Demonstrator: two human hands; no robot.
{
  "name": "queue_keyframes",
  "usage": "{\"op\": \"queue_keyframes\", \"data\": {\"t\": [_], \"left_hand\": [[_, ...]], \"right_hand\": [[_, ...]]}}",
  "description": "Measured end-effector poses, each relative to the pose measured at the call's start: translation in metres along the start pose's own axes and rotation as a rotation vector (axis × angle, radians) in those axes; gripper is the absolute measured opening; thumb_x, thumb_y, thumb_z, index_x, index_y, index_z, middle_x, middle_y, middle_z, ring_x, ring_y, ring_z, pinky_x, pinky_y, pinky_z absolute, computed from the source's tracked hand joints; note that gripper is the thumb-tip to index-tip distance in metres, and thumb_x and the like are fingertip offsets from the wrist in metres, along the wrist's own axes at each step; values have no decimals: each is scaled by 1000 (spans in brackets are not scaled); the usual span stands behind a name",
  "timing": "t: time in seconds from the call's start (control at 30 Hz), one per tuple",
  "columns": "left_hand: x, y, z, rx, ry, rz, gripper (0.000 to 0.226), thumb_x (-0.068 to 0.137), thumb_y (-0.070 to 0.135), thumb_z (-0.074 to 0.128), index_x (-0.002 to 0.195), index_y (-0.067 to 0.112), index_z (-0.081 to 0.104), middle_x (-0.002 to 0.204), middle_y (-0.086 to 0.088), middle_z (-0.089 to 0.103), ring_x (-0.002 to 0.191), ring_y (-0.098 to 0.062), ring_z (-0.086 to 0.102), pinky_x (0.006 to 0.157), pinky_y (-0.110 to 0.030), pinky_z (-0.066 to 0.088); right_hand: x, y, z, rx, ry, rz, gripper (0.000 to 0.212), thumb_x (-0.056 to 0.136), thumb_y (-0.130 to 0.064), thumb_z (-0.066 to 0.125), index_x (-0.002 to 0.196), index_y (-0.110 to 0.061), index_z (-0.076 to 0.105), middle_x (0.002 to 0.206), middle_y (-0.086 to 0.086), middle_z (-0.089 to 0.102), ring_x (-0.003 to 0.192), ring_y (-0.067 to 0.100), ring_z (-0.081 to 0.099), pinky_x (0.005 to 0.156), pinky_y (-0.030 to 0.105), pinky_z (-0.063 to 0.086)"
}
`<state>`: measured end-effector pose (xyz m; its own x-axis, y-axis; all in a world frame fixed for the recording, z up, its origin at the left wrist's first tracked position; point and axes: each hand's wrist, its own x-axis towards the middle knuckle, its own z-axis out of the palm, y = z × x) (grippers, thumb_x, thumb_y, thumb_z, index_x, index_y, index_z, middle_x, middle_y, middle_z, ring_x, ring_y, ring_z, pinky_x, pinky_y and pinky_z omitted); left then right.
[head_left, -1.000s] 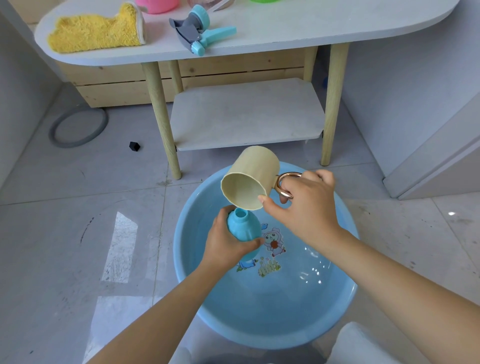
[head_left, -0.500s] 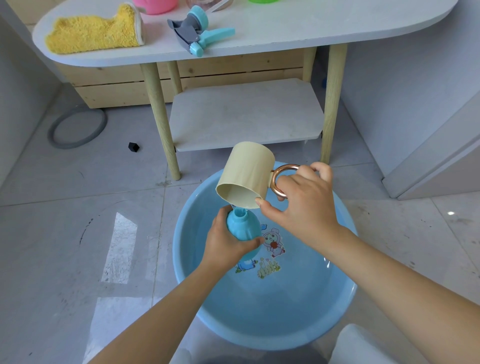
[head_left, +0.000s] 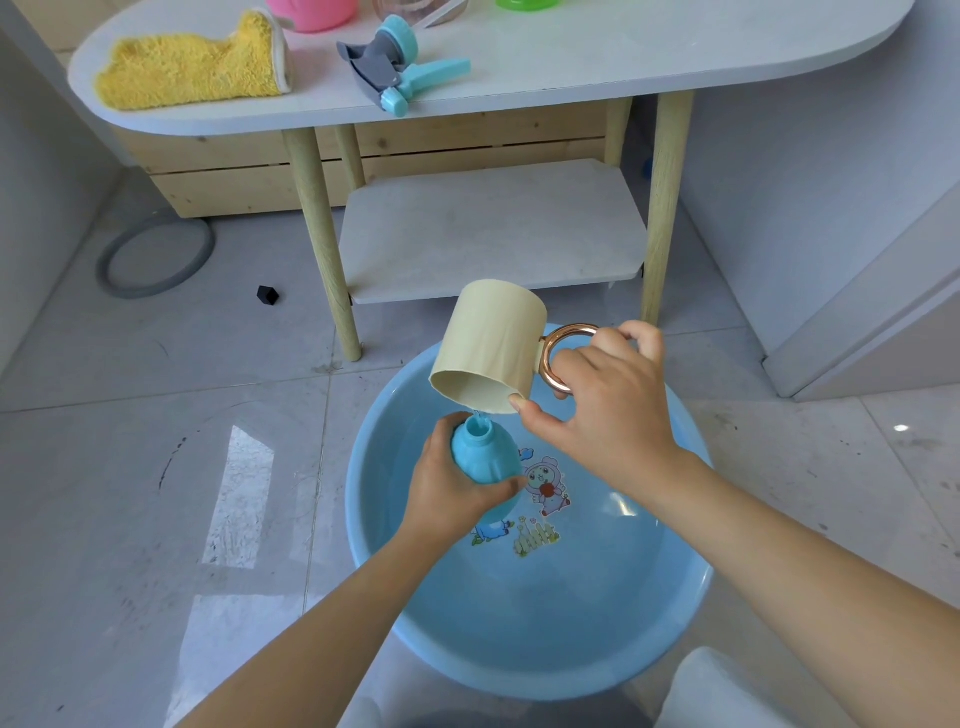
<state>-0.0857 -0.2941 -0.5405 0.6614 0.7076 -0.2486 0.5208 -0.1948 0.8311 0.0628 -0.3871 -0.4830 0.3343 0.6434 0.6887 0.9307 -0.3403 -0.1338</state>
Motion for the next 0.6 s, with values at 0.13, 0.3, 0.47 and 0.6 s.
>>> {"op": "queue_keyframes", "data": {"t": [0.13, 0.3, 0.47, 0.6], "left_hand": [[1, -1, 1, -9, 2, 0, 76, 58, 34, 87, 114, 41, 36, 112, 9, 55, 99, -12, 56, 78, -27, 50], [1, -2, 0, -19, 4, 1, 76, 58, 34, 87, 115, 40, 38, 112, 9, 57, 99, -12, 57, 80, -30, 53], [2, -2, 0, -22, 8, 8, 76, 58, 34, 87, 116, 38, 40, 112, 10, 56, 100, -11, 56, 81, -31, 53], [2, -2, 0, -31, 11, 7, 77, 57, 34, 88, 118, 37, 40, 112, 10, 57, 100, -11, 57, 83, -34, 53]], "right_hand": [[1, 0, 0, 3, 6, -11, 41, 76, -48, 62, 58, -15, 46, 51, -9, 37, 59, 19, 44, 84, 35, 31], [0, 0, -1, 5, 1, -48, 40, 75, -46, 63, 58, -15, 45, 50, -6, 41, 59, 20, 44, 84, 35, 30], [0, 0, -2, 4, -10, -82, 40, 74, -44, 66, 59, -13, 48, 50, -4, 44, 60, 20, 46, 85, 36, 32], [1, 0, -2, -11, -28, -88, 39, 74, -44, 68, 60, -13, 49, 52, -4, 45, 61, 21, 47, 85, 37, 33]]}}
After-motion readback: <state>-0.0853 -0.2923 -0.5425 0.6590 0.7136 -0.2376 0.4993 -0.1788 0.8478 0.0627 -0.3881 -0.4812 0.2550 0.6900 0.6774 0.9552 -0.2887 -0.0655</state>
